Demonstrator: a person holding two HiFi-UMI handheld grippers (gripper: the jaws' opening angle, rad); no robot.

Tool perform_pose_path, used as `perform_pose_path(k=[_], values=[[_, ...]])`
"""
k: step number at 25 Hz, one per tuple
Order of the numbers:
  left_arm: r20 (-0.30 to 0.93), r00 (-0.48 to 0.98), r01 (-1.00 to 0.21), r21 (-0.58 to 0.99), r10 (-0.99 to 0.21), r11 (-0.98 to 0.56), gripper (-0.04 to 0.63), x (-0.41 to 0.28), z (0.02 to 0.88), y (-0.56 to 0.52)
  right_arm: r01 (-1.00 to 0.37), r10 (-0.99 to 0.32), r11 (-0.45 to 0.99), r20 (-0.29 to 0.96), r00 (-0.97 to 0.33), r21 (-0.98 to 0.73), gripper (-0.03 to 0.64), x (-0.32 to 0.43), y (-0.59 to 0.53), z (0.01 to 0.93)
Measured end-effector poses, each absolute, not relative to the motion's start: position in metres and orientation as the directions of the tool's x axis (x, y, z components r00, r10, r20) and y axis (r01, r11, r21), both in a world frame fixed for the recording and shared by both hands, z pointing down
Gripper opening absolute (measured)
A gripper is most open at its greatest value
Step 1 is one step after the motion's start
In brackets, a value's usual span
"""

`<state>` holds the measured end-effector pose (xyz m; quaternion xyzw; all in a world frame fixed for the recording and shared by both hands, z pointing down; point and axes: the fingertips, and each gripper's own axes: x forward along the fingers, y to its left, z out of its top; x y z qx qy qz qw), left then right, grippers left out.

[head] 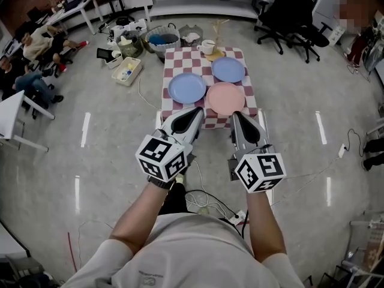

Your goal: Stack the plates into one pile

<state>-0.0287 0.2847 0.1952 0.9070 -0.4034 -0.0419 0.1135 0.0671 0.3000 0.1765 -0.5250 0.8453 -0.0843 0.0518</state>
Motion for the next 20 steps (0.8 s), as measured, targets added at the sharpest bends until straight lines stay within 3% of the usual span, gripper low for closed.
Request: perform_pose_path(k=[20], values=[[0.048, 0.774, -0.621, 0.25, -0.631, -0.743, 0.006, -0.081, 0.229, 0.098, -0.934, -0.952, 0.273, 0.076, -0.297, -0.23, 0.009, -0.001, 0.124, 0.206]])
